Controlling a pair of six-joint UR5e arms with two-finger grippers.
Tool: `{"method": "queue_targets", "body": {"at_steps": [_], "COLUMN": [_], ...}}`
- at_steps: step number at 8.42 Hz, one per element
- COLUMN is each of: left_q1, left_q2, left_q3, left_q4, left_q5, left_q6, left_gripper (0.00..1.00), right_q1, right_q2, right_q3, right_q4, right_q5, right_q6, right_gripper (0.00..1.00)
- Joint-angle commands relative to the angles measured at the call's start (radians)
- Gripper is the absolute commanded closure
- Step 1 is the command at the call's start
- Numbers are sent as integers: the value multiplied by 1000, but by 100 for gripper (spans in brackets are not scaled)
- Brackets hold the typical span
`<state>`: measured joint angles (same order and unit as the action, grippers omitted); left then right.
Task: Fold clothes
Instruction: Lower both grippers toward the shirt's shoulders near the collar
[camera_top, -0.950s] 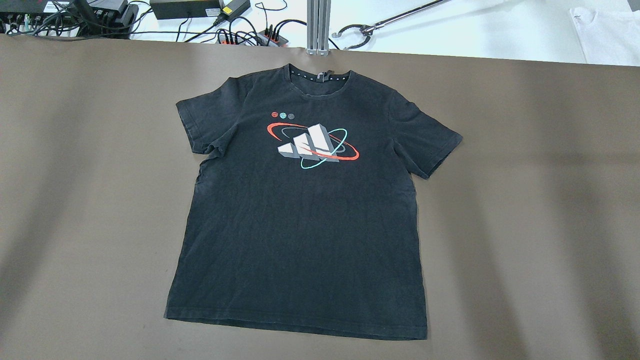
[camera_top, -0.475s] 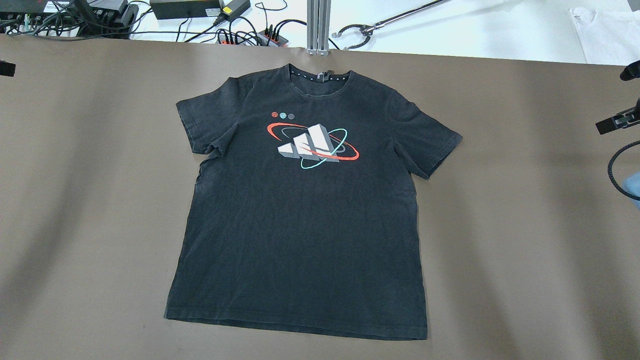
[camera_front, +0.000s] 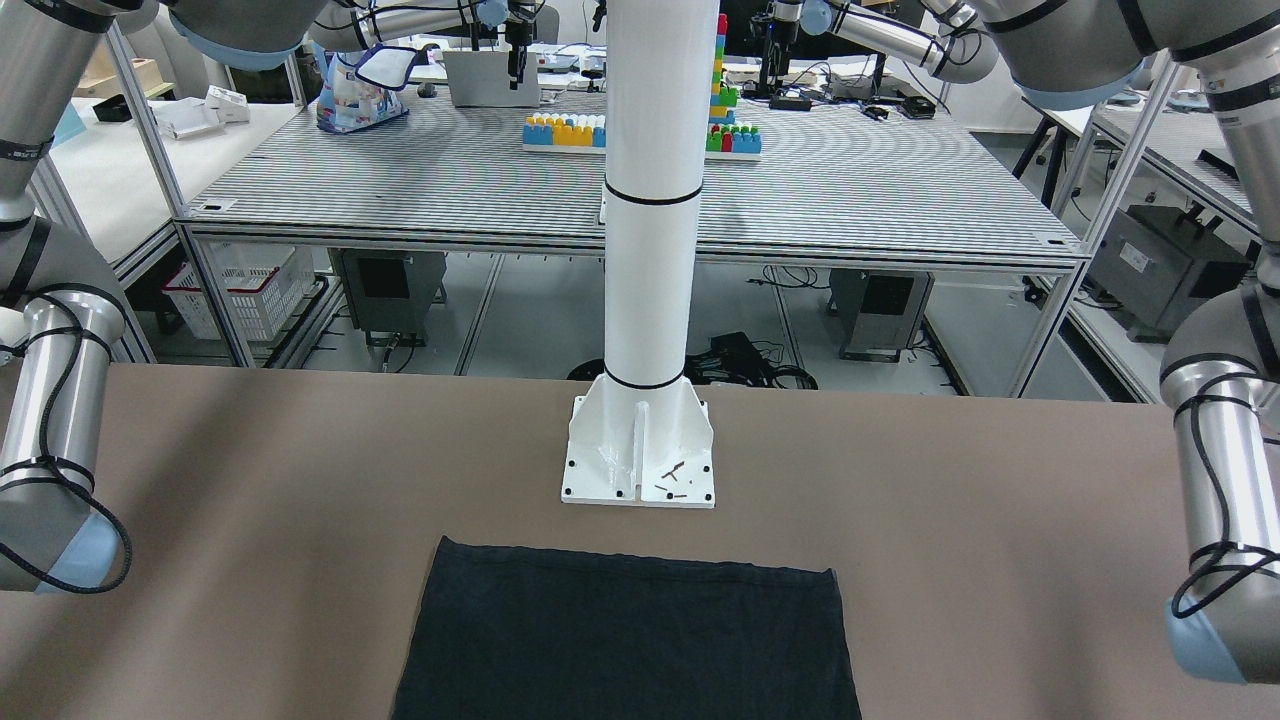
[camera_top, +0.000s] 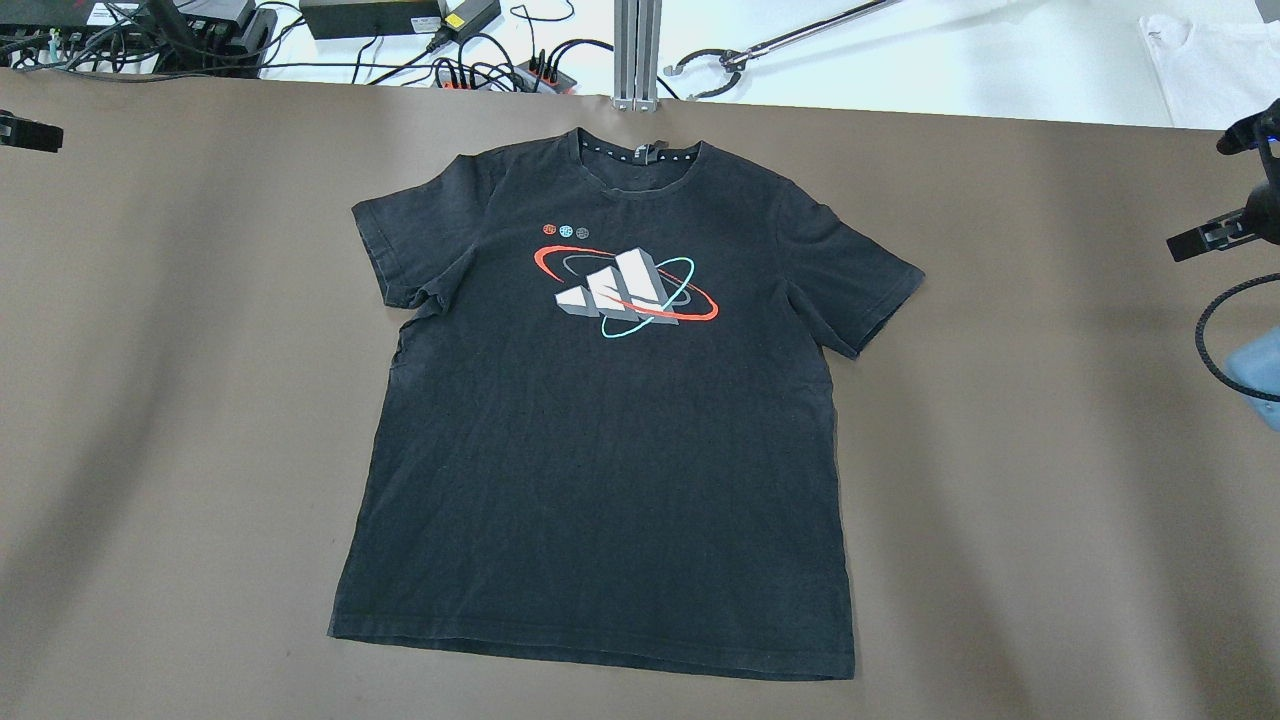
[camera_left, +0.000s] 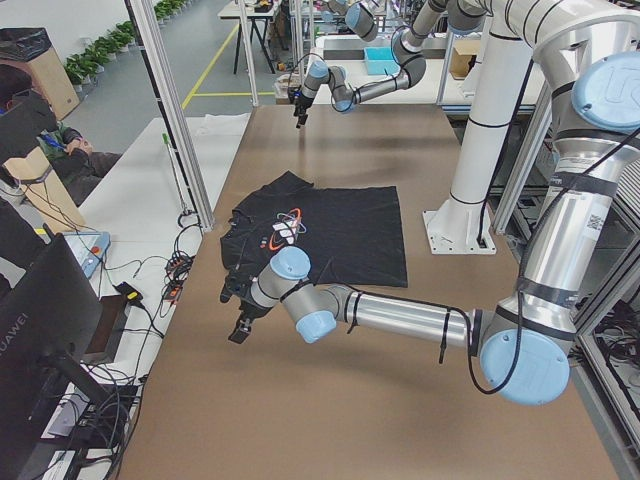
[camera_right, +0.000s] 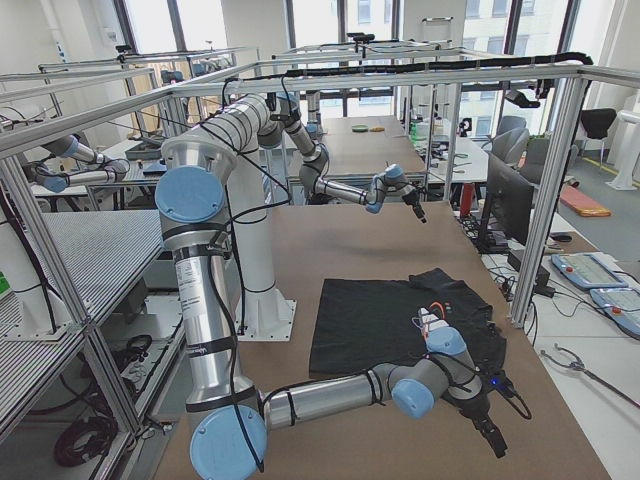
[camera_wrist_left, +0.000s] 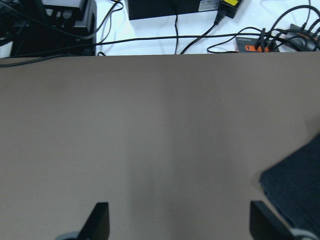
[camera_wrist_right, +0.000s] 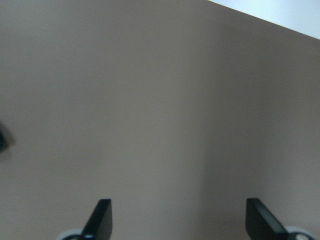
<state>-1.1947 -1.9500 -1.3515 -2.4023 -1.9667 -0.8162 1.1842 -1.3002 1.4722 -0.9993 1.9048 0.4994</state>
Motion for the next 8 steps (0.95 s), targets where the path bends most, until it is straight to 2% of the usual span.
{"method": "queue_targets", "body": {"at_steps": [1, 3, 4, 5, 6, 8], "left_q1": [53, 114, 144, 167, 174, 178], "left_q2": [-92, -148, -173, -199, -213, -218], "left_q3": [78, 159, 173, 195, 201, 210], "left_q4": [-21, -121, -127, -127, -127, -126], "left_q5": [29, 64, 104, 141, 147, 149], "left_q6": [-75, -179, -214, -240, -253, -253], "left_gripper": [0, 0, 0, 0, 0, 0], "right_q1": [-72, -113, -154, -203, -239, -270], "right_q2": [15, 19, 47, 55, 73, 139], "right_q3": [-49, -78, -98, -101, -122, -188], "right_q4": [142, 259, 274, 274, 274, 294], "right_q5": [-4, -41, -93, -181, -243, -253], "right_q6": [164, 287, 329, 350, 387, 487], "right_gripper": [6, 6, 6, 6, 6, 6]}}
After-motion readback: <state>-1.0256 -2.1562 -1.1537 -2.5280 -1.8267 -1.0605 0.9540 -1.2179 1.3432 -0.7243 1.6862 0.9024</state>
